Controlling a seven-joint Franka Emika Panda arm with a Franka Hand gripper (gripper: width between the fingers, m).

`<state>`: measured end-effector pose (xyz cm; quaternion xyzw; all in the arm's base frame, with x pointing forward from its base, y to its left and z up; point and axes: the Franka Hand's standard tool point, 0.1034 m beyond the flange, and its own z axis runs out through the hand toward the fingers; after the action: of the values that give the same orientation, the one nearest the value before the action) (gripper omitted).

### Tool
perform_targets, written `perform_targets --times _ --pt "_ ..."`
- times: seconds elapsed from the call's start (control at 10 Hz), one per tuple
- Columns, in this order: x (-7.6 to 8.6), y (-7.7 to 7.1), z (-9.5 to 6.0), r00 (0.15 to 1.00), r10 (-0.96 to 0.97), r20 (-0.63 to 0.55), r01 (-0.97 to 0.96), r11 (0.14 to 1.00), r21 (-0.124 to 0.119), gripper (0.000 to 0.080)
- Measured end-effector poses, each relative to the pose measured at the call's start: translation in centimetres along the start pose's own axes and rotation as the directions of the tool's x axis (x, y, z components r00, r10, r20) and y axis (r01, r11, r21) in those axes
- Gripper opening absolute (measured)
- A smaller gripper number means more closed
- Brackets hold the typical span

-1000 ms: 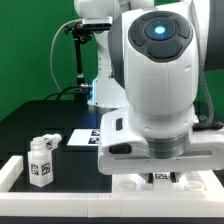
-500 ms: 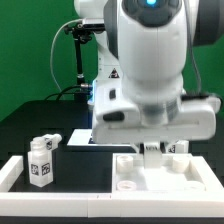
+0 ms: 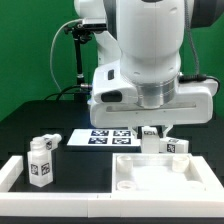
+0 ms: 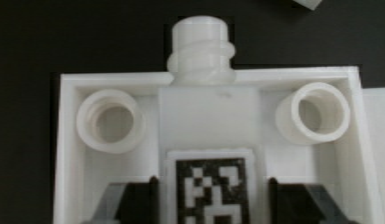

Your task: Assemble one leg

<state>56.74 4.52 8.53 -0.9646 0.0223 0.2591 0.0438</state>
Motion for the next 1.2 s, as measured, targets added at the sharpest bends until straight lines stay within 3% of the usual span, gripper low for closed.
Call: perform_targets --times 0.1,0.2,0.4,0.5,0.6,0.9,1.1,1.2 --pt "-0.2 0.2 0.2 1.000 -0.018 0.003 0.018 1.000 -0.001 0.0282" --pt "-1.6 1.2 1.0 0.999 -0.047 0.010 0.047 0.999 -0.006 0.0282" --pt "-5.4 3.5 4.5 0.998 -0.057 -0.021 0.057 0.998 -0.020 0.0284" --pt "-7.4 3.5 5.4 1.000 -0.028 -0.013 0.027 0.999 -0.024 0.0284" --pt "-7.4 3.2 4.9 1.000 -0.016 -0.021 0.015 1.000 -0.027 0.0284" --pt "-7.2 3.3 5.5 1.000 -0.026 -0.012 0.026 0.999 -0.025 0.0284" --pt "-8.1 4.3 8.3 1.000 -0.021 0.004 0.021 1.000 -0.022 0.0284" --pt "-9.4 5.3 10.7 1.000 -0.016 0.010 0.016 1.000 -0.021 0.0284"
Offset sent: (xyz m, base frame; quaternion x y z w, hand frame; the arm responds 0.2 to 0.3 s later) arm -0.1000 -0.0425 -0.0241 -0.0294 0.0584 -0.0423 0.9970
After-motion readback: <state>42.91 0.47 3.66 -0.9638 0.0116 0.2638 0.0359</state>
